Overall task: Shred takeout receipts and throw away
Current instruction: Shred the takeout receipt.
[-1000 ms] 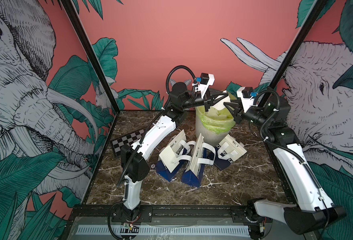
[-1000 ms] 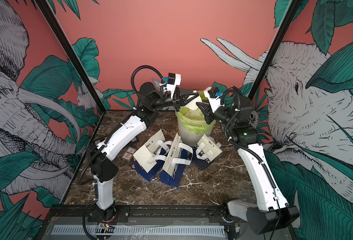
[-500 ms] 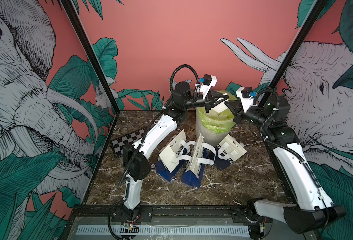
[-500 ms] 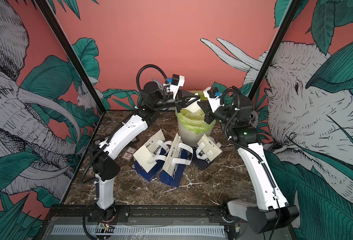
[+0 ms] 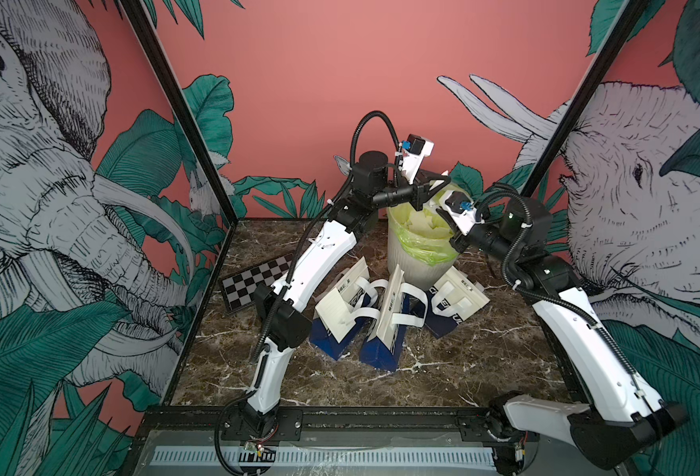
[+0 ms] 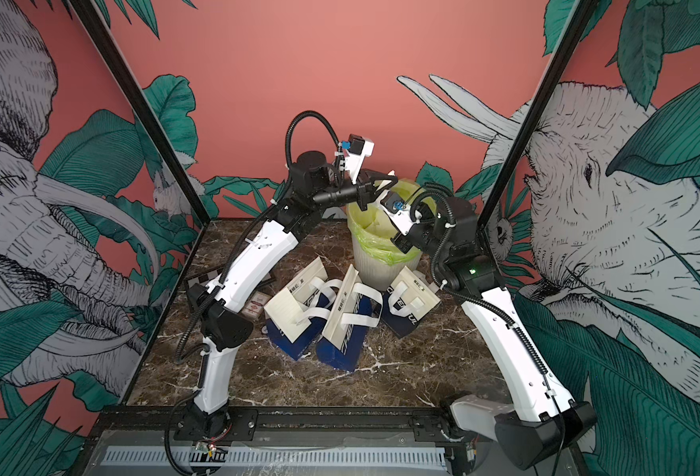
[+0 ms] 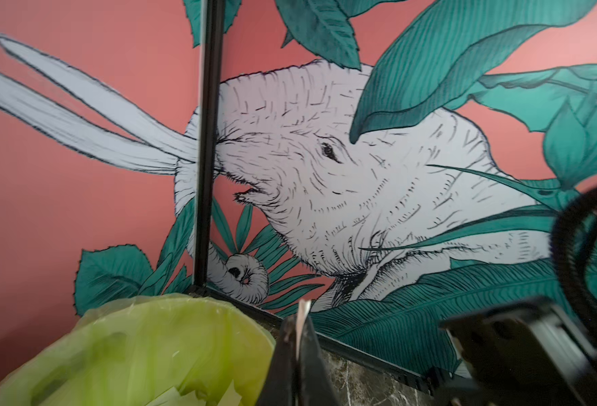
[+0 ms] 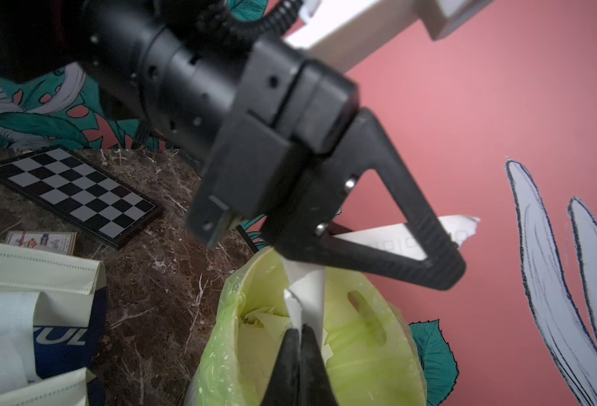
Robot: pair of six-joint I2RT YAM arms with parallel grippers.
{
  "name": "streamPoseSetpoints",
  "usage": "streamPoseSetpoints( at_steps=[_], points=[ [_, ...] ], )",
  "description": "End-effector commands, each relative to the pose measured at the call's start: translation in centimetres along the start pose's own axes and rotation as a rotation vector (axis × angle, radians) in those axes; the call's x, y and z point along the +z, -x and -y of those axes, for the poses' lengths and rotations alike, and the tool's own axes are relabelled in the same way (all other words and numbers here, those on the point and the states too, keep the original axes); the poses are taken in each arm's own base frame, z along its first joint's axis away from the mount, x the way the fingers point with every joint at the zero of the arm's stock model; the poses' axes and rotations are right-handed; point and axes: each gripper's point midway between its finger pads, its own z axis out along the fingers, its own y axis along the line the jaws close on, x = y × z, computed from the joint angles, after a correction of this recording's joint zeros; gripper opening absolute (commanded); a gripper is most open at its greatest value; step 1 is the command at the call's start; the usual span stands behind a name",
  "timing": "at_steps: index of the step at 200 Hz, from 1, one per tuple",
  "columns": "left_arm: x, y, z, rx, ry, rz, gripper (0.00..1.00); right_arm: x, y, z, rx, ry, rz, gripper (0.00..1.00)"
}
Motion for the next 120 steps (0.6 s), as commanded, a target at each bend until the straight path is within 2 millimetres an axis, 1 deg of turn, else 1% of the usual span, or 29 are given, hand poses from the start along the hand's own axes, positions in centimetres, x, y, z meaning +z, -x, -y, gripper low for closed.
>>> streamPoseSetpoints(
  at_steps=[1, 17, 23, 29, 30, 32, 48, 56, 62, 66, 68, 71, 89, 109, 120],
  points=[
    [-1.5, 1.8, -4.7, -0.053, 0.185, 0.061, 0.0, -1.5, 1.6, -0.2, -0.081, -0.026, 0.075, 0.0],
    [-1.5, 1.7, -7.0, -0.104, 0.212, 0.099, 0.0, -2.3, 2.3, -0.7, -0.053, -0.024, 0.122, 0.0],
    [-1.4, 1.8, -7.6, -0.11, 0.213, 0.108, 0.0, -2.7, 2.5, -0.7, -0.037, -0.029, 0.134, 0.0],
    [-1.2, 1.8, -7.9, -0.107, 0.203, 0.118, 0.0, -3.2, 3.1, -0.3, -0.021, -0.053, 0.152, 0.0],
    [-1.2, 1.8, -7.9, -0.106, 0.201, 0.12, 0.0, -2.9, 2.5, -0.5, -0.013, -0.05, 0.142, 0.0],
    [-1.2, 1.9, -8.0, -0.105, 0.199, 0.124, 0.0, -2.8, 2.2, -0.6, -0.003, -0.051, 0.135, 0.0],
    [-0.6, 1.9, -8.1, -0.091, 0.169, 0.145, 0.0, -2.7, 1.6, 0.4, 0.044, -0.11, 0.112, 0.0],
    [-0.4, 1.7, -8.3, -0.084, 0.162, 0.15, 0.0, -2.5, 1.2, 1.3, 0.078, -0.153, 0.088, 0.0],
    [-0.3, 1.5, -8.4, -0.083, 0.164, 0.152, 0.0, -2.2, 0.9, 2.1, 0.105, -0.184, 0.067, 0.0],
    [-0.2, 1.5, -8.5, -0.078, 0.16, 0.153, 0.0, -1.7, 0.0, 2.3, 0.125, -0.198, 0.038, 0.0],
    [-0.1, 1.4, -8.5, -0.075, 0.157, 0.152, 0.0, -2.1, 0.7, 3.0, 0.13, -0.215, 0.05, 0.0],
    [-0.1, 1.3, -8.4, -0.068, 0.152, 0.153, 0.0, -1.9, 0.8, 3.4, 0.143, -0.223, 0.046, 0.0],
    [0.4, 0.4, -8.7, -0.067, 0.14, 0.143, 0.0, -0.4, -0.4, 4.8, 0.243, -0.233, 0.018, 0.0],
    [0.7, -0.7, -8.9, -0.067, 0.129, 0.114, 0.0, 1.3, -1.7, 5.8, 0.375, -0.218, 0.016, 0.0],
    [0.9, -1.5, -9.2, -0.071, 0.136, 0.09, 0.0, 2.3, -2.5, 5.8, 0.441, -0.182, 0.013, 0.0]
  ],
)
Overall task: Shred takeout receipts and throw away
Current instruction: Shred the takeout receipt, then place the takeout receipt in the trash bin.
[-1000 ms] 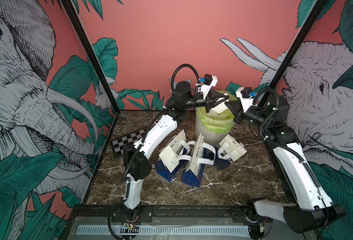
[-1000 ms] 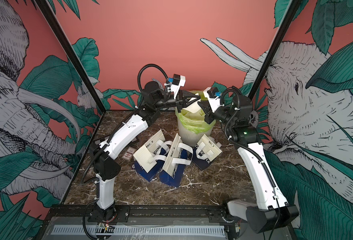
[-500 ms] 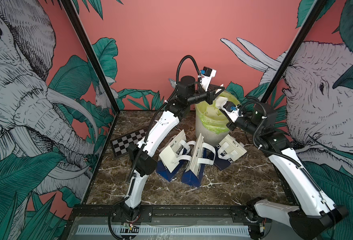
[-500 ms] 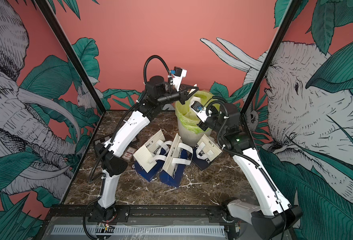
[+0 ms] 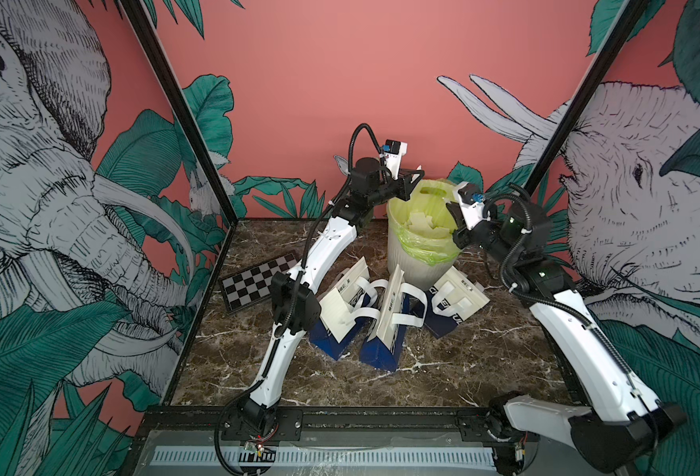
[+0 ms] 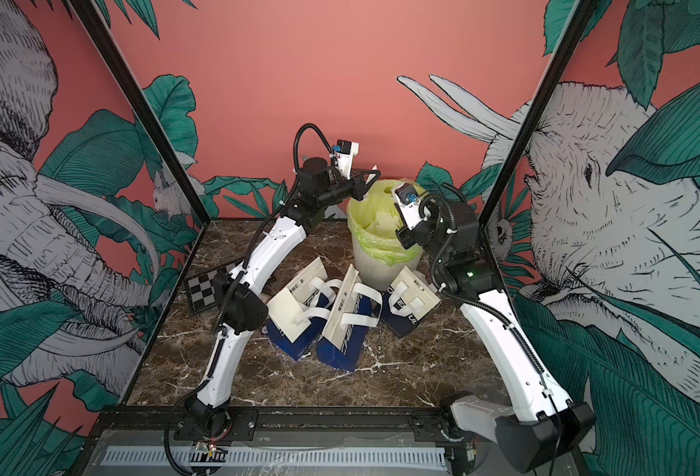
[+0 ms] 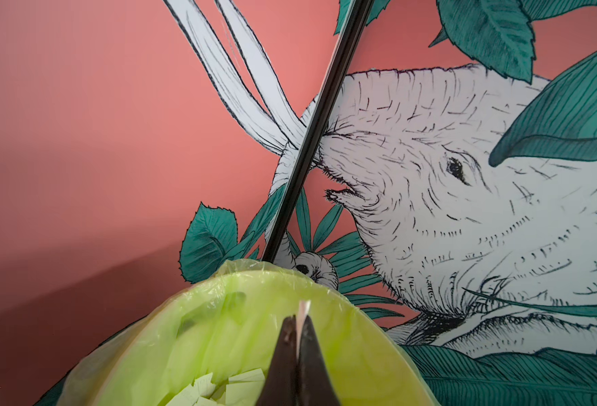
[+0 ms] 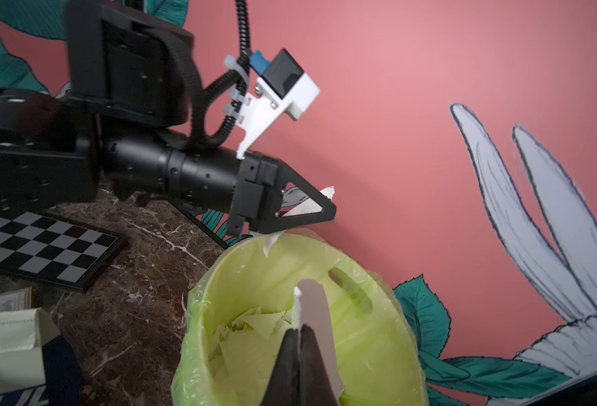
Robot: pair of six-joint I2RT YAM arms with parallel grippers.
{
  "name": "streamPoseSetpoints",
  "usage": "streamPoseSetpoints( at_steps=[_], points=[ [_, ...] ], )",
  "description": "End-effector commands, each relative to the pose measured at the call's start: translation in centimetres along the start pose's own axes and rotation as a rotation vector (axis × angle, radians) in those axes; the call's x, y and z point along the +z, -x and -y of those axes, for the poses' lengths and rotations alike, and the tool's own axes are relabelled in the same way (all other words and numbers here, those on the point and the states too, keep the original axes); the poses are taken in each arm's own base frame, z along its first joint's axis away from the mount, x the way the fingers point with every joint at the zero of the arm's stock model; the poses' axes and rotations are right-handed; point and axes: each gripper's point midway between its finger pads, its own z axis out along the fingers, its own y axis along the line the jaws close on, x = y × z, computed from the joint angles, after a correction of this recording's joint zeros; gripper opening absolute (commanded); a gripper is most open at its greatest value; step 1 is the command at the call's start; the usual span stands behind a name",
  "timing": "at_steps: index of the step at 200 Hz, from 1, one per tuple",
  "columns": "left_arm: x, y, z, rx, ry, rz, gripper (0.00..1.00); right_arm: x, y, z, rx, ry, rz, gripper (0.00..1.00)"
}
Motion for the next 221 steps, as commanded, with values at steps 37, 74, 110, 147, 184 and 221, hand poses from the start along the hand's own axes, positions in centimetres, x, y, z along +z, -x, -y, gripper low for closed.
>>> streamPoseSetpoints(
  at_steps=[37, 74, 110, 147, 184, 221],
  points=[
    [-0.9, 1.4, 2.5, 0.074, -0.046, -0.008, 0.15, 4.2, -2.6, 0.9, 0.328, 0.061, -0.057, 0.0],
    [-1.2, -0.1, 2.0, 0.095, -0.002, -0.076, 0.45, 4.5, -3.6, 1.2, 0.371, 0.039, -0.084, 0.29],
    [-1.9, 0.4, 2.1, 0.106, 0.025, -0.076, 0.51, 4.2, -4.0, 1.9, 0.373, -0.008, -0.106, 0.4],
    [-4.1, 2.7, 2.9, 0.145, 0.094, -0.079, 0.52, 3.1, -4.0, 2.2, 0.403, -0.033, -0.12, 0.4],
    [-9.8, 5.1, 4.2, 0.234, 0.242, -0.149, 0.55, -0.2, -2.0, 1.3, 0.48, -0.019, -0.105, 0.44],
    [-17.0, 1.8, 5.7, 0.259, 0.309, -0.312, 0.59, -3.5, -0.8, -3.3, 0.5, 0.067, -0.086, 0.5]
  ],
)
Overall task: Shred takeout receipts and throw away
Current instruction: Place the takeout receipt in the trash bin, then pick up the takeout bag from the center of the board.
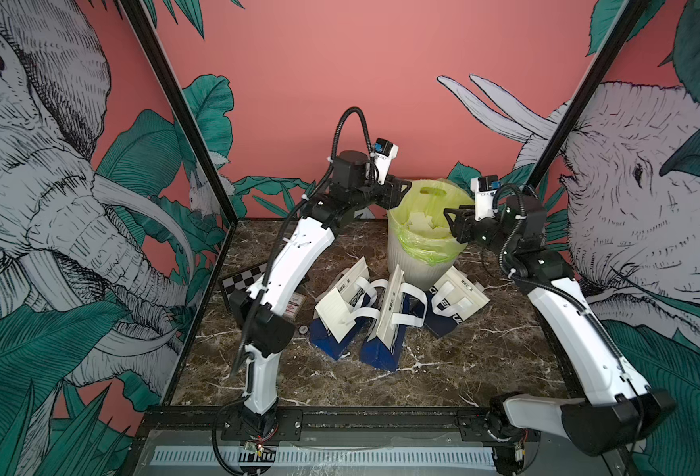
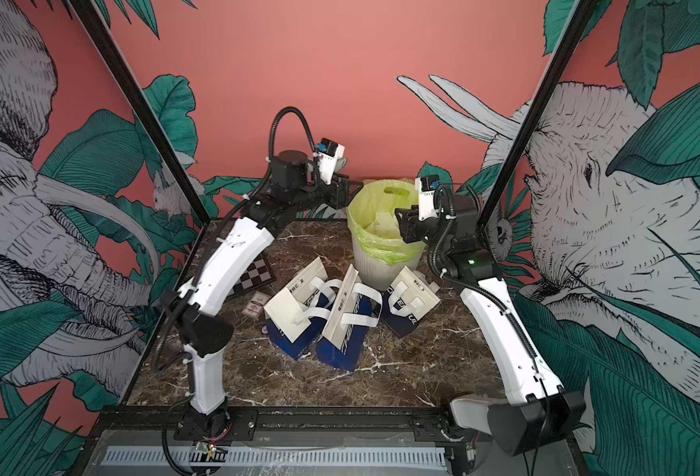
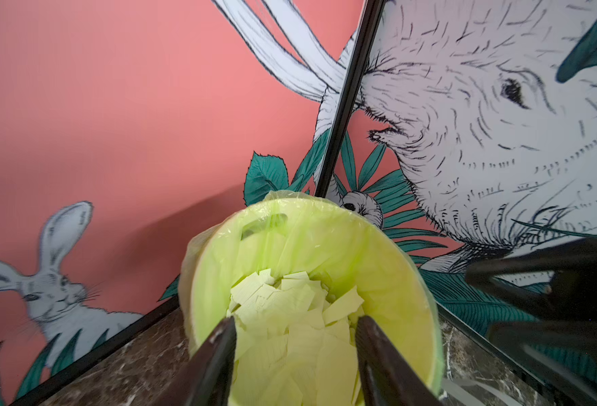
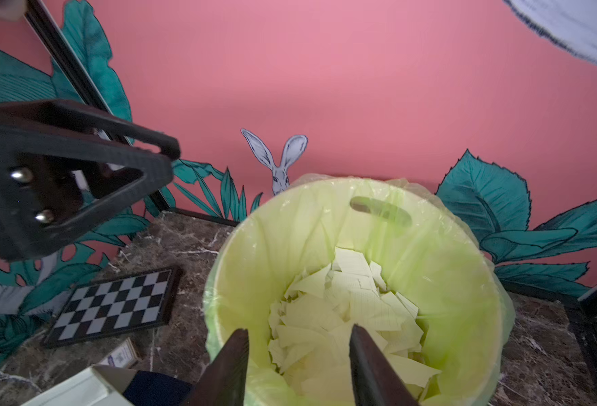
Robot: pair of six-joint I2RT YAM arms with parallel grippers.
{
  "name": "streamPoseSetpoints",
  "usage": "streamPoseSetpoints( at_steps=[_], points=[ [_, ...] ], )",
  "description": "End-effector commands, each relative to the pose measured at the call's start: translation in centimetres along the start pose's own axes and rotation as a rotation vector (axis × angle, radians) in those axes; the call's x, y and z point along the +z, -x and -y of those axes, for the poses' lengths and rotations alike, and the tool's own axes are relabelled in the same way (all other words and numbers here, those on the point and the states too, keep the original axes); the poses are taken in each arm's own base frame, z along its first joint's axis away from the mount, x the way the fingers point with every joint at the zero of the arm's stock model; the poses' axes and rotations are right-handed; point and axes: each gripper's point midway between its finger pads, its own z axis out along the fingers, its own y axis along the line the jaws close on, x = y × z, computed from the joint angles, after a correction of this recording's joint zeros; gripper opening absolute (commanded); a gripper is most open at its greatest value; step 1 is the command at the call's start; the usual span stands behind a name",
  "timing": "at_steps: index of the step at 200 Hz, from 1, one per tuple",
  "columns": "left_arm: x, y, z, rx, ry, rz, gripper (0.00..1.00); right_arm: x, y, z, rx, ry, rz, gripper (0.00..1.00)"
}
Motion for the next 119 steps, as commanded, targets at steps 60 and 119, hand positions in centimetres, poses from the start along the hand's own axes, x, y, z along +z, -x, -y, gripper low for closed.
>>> streamPoseSetpoints(
  at_steps=[60, 119],
  points=[
    [-11.9, -14.7, 0.5, 0.02, 0.095, -0.439, 0.6, -3.9, -5.0, -10.5, 0.074, 0.225, -0.084, 0.49],
    [-12.7, -21.1, 1.0, -0.035, 0.05, -0.616, 0.43, -4.4, -8.1, -14.8, 0.109, 0.305, -0.131, 0.48]
  ],
)
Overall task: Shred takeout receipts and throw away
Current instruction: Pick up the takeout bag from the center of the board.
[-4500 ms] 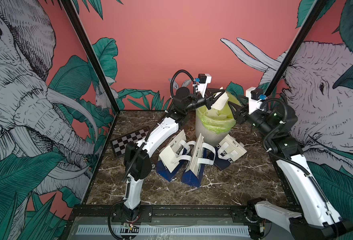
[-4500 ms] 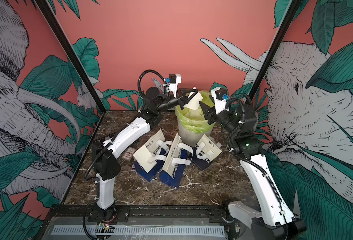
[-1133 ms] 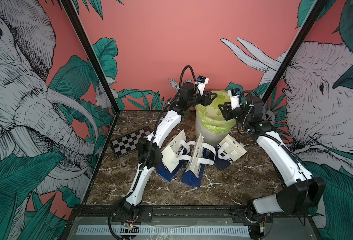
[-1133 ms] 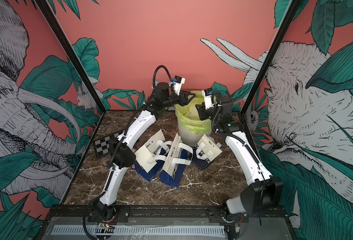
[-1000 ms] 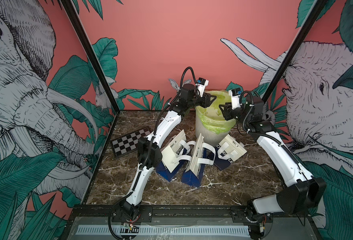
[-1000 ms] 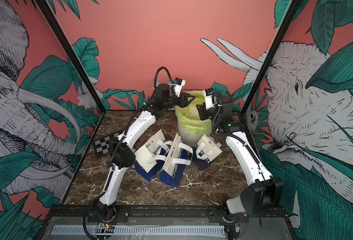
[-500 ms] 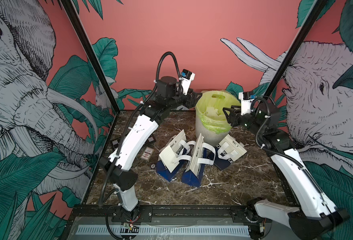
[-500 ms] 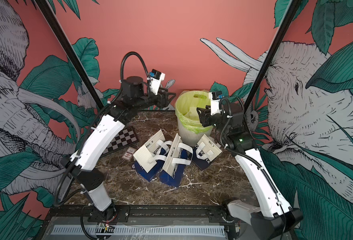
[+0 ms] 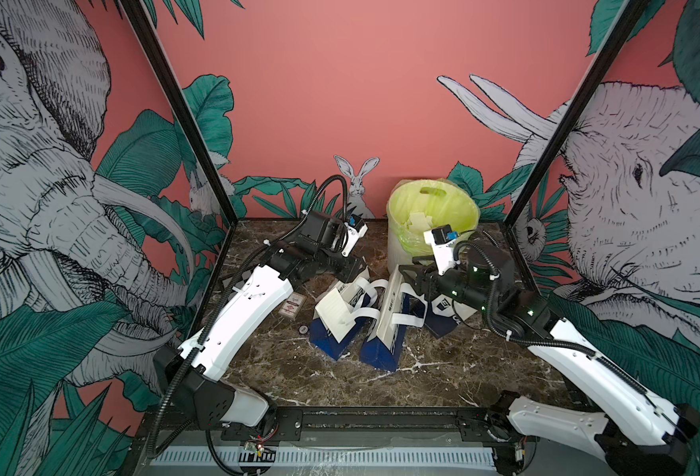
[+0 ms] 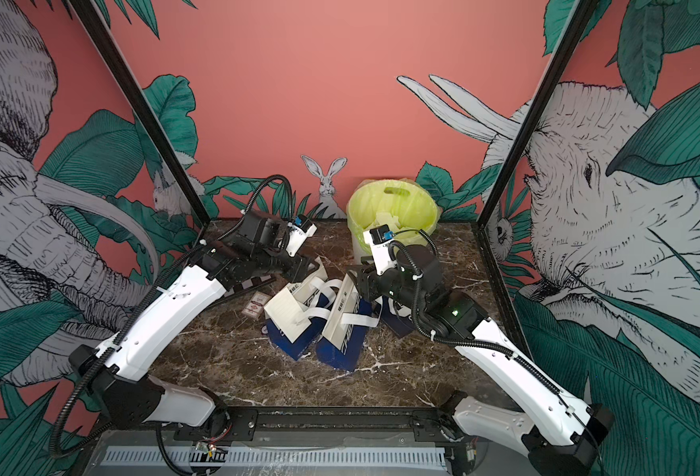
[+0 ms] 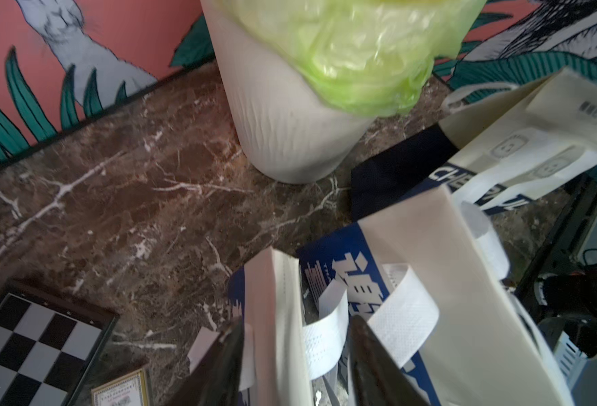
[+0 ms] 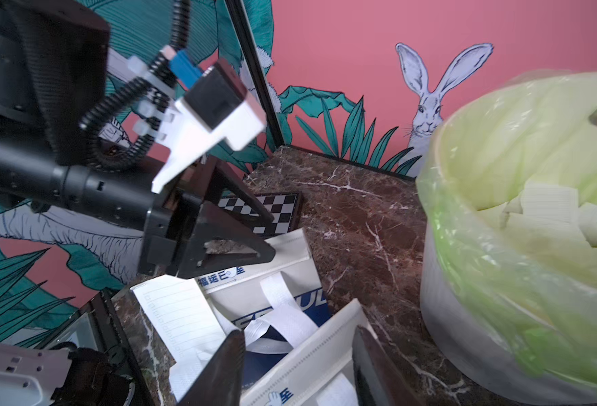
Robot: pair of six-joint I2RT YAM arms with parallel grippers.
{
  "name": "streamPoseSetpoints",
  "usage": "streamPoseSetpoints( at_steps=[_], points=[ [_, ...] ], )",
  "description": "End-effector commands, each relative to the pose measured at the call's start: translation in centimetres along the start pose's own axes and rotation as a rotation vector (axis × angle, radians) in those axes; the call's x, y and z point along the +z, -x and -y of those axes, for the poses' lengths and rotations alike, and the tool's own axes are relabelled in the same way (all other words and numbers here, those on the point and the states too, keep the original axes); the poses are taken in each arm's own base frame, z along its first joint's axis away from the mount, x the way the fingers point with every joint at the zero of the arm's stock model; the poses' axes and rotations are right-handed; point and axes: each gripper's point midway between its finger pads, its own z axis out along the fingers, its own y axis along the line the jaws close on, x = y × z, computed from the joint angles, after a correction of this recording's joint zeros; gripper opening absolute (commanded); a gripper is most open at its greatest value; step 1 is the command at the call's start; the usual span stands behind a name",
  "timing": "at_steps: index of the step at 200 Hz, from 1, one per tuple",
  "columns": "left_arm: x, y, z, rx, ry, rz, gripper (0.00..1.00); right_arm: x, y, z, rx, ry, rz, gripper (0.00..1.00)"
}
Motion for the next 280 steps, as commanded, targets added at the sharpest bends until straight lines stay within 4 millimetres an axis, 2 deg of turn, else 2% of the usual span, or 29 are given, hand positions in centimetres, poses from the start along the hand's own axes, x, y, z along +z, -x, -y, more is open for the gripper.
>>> streamPoseSetpoints(
  at_steps=[1, 25, 53, 81, 98, 137, 167, 190, 221, 253, 280],
  points=[
    [-0.5, -1.8, 0.3, 0.009, -0.016, -0.05, 0.43, -0.3, 0.6, -0.6, 0.049, 0.0, 0.054, 0.48],
    [0.0, -3.1, -0.2, 0.006, 0.006, -0.089, 0.4, 0.0, -0.4, -1.3, 0.085, 0.021, 0.049, 0.48],
    [-0.2, -4.0, -0.1, -0.006, 0.002, -0.097, 0.28, 0.5, -1.1, -2.0, 0.116, 0.047, 0.048, 0.48],
    [-0.8, -4.4, -0.8, -0.045, 0.019, -0.062, 0.0, 1.0, -1.0, -3.2, 0.132, 0.09, 0.061, 0.49],
    [-1.4, -4.4, -1.1, -0.074, 0.023, -0.032, 0.0, 1.4, -1.0, -4.2, 0.14, 0.129, 0.059, 0.49],
    [-3.9, -2.8, -2.6, -0.157, 0.044, 0.104, 0.0, 2.5, -0.9, -6.5, 0.157, 0.2, 0.057, 0.52],
    [-5.9, -1.8, -2.5, -0.223, -0.001, 0.199, 0.0, 2.7, -0.9, -7.8, 0.199, 0.243, 0.069, 0.55],
    [-7.5, -0.9, -2.4, -0.266, -0.027, 0.275, 0.0, 2.8, -1.4, -8.9, 0.298, 0.286, 0.065, 0.58],
    [-10.1, 0.4, -2.7, -0.298, -0.009, 0.359, 0.0, 2.9, -3.3, -10.8, 0.362, 0.322, 0.021, 0.64],
    [-13.1, 1.3, -3.3, -0.269, 0.066, 0.41, 0.0, 3.2, -4.5, -13.0, 0.35, 0.341, 0.002, 0.66],
    [-15.0, 0.5, -5.3, -0.222, 0.238, 0.389, 0.0, 3.9, -4.9, -13.7, 0.337, 0.33, -0.004, 0.65]
  ],
)
